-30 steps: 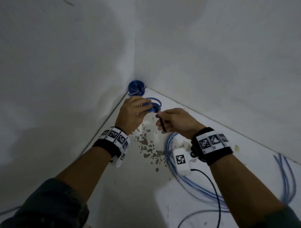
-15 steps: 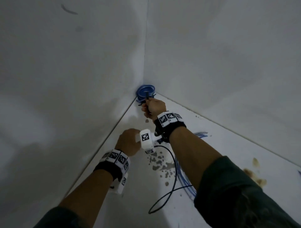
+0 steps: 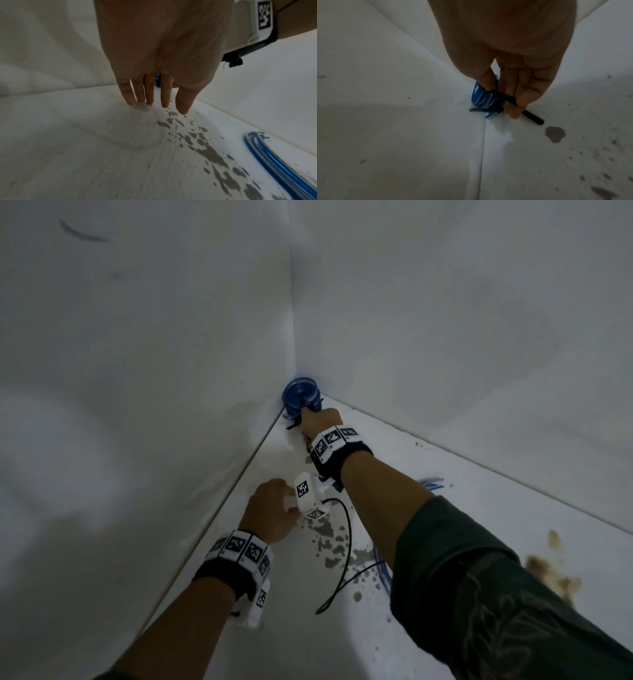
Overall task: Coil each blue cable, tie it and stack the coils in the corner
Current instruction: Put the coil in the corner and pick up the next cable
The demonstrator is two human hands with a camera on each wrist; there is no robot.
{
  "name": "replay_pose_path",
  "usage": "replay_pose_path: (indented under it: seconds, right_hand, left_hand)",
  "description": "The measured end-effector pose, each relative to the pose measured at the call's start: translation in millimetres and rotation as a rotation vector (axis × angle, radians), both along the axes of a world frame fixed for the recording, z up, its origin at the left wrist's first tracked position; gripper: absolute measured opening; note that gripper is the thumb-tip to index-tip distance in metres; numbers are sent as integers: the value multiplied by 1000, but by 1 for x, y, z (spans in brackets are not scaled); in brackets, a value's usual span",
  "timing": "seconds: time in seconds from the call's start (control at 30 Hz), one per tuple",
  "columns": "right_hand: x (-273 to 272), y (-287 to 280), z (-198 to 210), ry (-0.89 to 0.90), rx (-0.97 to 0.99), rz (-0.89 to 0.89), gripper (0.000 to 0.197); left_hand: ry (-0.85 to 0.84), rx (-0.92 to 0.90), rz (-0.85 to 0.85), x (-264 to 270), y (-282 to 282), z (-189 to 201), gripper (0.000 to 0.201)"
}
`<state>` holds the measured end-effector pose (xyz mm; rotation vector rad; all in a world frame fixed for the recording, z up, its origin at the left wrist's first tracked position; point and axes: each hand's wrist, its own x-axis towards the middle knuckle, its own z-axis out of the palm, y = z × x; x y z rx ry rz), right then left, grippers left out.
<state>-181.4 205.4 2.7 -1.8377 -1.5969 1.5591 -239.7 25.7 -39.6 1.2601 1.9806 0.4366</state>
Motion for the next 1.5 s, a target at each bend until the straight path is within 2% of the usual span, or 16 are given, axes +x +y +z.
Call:
replay_pose_path:
  seconds: [0.07,0.13,0.2,0.3,0.4,0.47,0.57,0.7,0.8,0.87,0.93,1.07,1.23,1.3,1.4,1.5]
  right_hand:
    - [8,-8,3,-101,71,-40,44]
    - [26,-18,11,-111,126,20,50]
    - [62,-39,18,-116,207,97,38]
    - [129,-71,16,-154,302,45,28]
    - [198,-108,5,-308,228,38,23]
    - [236,-135,-4,-423,148,113,24]
    - [269,-169,-15,-446,93,174,27]
    - [287,-202,-26,-414,141,180,24]
    - [291,-219,-25,-362,154,154,27]
    - [293,-229,-26,-338,179,163,24]
    - [292,-235,-27,-370,180,202,30]
    - [280,-246,-22,-508,175,300,30]
    - [281,-262,-21,-598,226,486,24]
    - [286,-265,-14,-526,226,425,20]
    - [300,-262,13,-352,353,199,12]
    - [320,-245,55,-252,495,121,15]
  left_hand:
    - [4,-7,3,4,0,3,38]
    - [-24,1,24,11,2,8,45]
    - [-46,27,15,22,3,11,47]
    - [-44,32,-55,47,8,8,40]
    - [-69,61,-145,85,12,13,41]
    - [-86,-21,-185,112,13,18,42]
    - [-45,-90,-229,147,11,25,28]
    - [69,-78,-220,177,2,28,28]
    - [81,-90,-193,188,-6,29,33]
    - [68,-89,-184,191,-12,29,28]
    - [86,-89,-189,191,-18,30,15]
    - [123,-108,-195,193,-28,31,9]
    - [109,-105,-193,196,-38,30,26]
    - [115,-110,-193,196,-42,30,28]
    - [103,-111,-176,195,-43,28,33]
    - [76,-43,-115,198,-40,32,58]
